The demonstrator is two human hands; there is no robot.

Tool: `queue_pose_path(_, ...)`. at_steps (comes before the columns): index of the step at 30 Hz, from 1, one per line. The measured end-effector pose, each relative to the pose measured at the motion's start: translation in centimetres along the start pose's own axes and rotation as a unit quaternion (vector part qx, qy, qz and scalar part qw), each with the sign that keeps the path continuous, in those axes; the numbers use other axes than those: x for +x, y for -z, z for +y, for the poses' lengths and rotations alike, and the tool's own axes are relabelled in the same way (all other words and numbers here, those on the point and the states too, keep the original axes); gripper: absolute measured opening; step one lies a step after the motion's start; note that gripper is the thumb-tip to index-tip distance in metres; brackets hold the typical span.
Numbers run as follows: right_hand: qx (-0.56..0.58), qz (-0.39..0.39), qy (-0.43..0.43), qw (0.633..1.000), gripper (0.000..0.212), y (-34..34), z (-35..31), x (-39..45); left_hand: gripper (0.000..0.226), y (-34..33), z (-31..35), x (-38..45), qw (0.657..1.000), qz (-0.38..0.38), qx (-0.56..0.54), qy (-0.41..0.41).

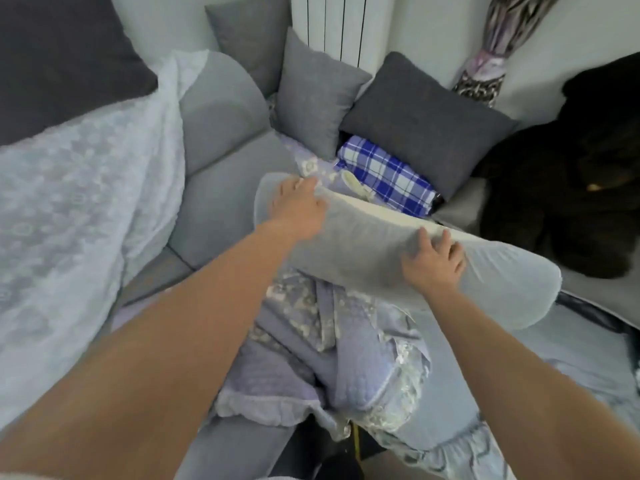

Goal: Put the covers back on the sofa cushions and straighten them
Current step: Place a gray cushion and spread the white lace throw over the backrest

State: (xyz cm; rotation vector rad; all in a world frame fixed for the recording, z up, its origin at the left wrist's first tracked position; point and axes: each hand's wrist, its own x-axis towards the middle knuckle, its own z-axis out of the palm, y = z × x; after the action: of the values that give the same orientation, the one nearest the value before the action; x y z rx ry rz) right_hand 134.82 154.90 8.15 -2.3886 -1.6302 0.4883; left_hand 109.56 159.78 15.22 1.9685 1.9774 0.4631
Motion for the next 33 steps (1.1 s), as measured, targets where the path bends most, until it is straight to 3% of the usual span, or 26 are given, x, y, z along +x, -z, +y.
queue_pose_path(2,-0.043,-0.132,-0.033,0.99,0.063,-1.3,1.7,1.9,0.06,-3.8,-3.6,-4.1,0.996,-0.076,0.045,0.011)
queue_pose_path(4,-0.065,-0.194,-0.02,0.979,0.07,-3.0,2.4,2.7,0.063,-7.0,-8.3,-9.4,0.986,-0.153,0.04,0.049)
queue_pose_path(7,-0.083,-0.225,0.039,0.97,0.075,-7.0,-0.3,2.1,0.06,-9.3,-16.2,-17.8,0.943,-0.223,-0.038,0.244)
queue_pose_path(10,-0.091,-0.256,0.104,0.957,0.076,-11.9,-4.8,0.8,0.037,-8.7,-21.3,-24.9,0.875,-0.196,-0.135,0.422)
queue_pose_path(12,-0.093,-0.29,0.155,0.94,0.074,-15.1,-7.7,-0.5,0.021,-8.4,-23.8,-28.2,0.833,-0.178,-0.172,0.494)
queue_pose_path(17,-0.095,-0.452,0.236,0.855,0.056,-25.8,-14.3,-9.8,0.053,-10.3,-29.6,-35.3,0.746,-0.132,-0.228,0.612)
queue_pose_path(19,-0.072,-0.492,0.248,0.831,0.054,-31.2,-15.8,-13.3,0.054,-12.4,-32.1,-37.1,0.707,-0.103,-0.287,0.638)
queue_pose_path(21,-0.023,-0.506,0.232,0.83,0.047,-36.7,-17.2,-16.0,0.059,-15.1,-35.0,-38.4,0.664,-0.081,-0.363,0.649)
queue_pose_path(23,0.054,-0.495,0.157,0.853,0.059,-41.9,-18.5,-17.9,0.059,-17.8,-38.0,-38.6,0.631,-0.051,-0.434,0.641)
queue_pose_path(25,0.177,-0.472,0.028,0.863,0.084,-46.6,-19.7,-19.7,0.058,-20.3,-41.0,-38.5,0.608,-0.014,-0.501,0.616)
queue_pose_path(27,0.272,-0.4,-0.034,0.875,0.08,-48.6,-20.6,-20.4,0.06,-21.3,-42.7,-37.1,0.61,0.009,-0.543,0.577)
queue_pose_path(30,0.234,-0.263,0.078,0.933,0.032,-47.2,-22.0,-23.6,0.074,-21.6,-45.2,-36.8,0.608,0.047,-0.595,0.524)
queue_pose_path(31,0.198,-0.256,0.13,0.937,0.018,-45.5,-22.2,-25.3,0.079,-21.1,-45.6,-37.1,0.595,0.056,-0.617,0.512)
queue_pose_path(33,0.137,-0.315,0.191,0.919,0.025,-41.8,-22.1,-29.6,0.075,-19.1,-45.6,-38.4,0.534,0.075,-0.689,0.484)
